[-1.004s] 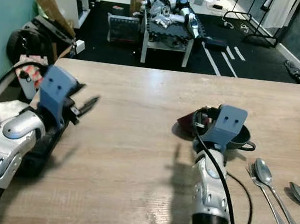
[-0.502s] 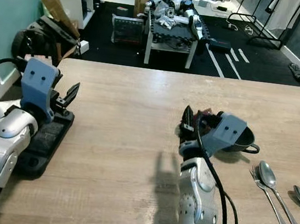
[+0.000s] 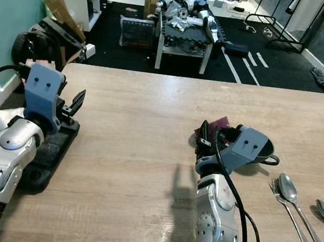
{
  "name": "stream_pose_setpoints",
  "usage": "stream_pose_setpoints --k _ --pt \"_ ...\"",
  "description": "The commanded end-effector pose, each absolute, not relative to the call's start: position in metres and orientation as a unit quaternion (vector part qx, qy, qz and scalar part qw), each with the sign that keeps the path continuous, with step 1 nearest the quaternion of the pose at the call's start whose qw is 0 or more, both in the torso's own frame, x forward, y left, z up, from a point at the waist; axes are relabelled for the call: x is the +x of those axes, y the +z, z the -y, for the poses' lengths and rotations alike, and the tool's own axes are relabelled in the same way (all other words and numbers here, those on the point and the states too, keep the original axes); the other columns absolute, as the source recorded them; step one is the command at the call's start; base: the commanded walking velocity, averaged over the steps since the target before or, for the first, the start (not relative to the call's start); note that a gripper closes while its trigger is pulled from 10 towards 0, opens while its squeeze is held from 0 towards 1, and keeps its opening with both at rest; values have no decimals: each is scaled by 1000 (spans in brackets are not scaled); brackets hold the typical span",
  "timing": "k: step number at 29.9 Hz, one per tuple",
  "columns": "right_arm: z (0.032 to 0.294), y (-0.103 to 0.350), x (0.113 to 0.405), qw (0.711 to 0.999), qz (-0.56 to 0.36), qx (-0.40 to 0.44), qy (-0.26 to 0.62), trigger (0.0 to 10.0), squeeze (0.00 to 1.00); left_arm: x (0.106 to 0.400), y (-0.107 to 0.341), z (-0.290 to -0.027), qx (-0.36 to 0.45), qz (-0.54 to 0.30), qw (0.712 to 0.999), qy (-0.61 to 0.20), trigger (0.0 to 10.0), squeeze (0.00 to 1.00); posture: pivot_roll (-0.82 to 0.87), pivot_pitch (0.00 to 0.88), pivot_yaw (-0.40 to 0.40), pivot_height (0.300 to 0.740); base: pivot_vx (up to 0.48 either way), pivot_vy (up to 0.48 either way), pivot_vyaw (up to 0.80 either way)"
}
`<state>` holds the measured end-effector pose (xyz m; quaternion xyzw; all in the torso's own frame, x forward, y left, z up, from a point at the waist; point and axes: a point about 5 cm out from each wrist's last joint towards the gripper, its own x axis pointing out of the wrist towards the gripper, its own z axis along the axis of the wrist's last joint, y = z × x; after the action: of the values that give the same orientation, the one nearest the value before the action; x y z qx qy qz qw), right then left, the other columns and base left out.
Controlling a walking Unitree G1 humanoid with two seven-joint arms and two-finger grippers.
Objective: Setting the table
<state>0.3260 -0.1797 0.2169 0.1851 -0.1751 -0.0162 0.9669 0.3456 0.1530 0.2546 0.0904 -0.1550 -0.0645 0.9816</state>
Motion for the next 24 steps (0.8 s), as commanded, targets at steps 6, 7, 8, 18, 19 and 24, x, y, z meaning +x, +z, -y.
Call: stream_pose_setpoints --k 6,7,8,18,19,24 --pt "182 210 324 970 161 182 -22 10000 0 345 249 -155 88 147 984 -55 10000 0 117 111 67 740 0 0 0" --pt "182 210 324 970 161 182 -22 10000 0 345 249 -155 88 147 984 -55 10000 0 117 111 67 740 0 0 0" --pt "183 210 325 970 161 180 -22 10000 0 346 249 -155 90 146 984 -54 10000 0 117 110 66 740 0 0 0" --pt "181 210 325 972 157 175 -20 10000 0 346 247 -157 93 142 984 -45 10000 0 115 111 62 740 0 0 0" --pt "181 210 325 972 157 175 -20 10000 0 346 247 -157 93 142 984 -45 10000 0 115 111 62 740 0 0 0" --pt "180 210 326 972 156 174 -19 10000 0 346 245 -157 94 136 986 -38 10000 0 116 109 62 740 0 0 0"
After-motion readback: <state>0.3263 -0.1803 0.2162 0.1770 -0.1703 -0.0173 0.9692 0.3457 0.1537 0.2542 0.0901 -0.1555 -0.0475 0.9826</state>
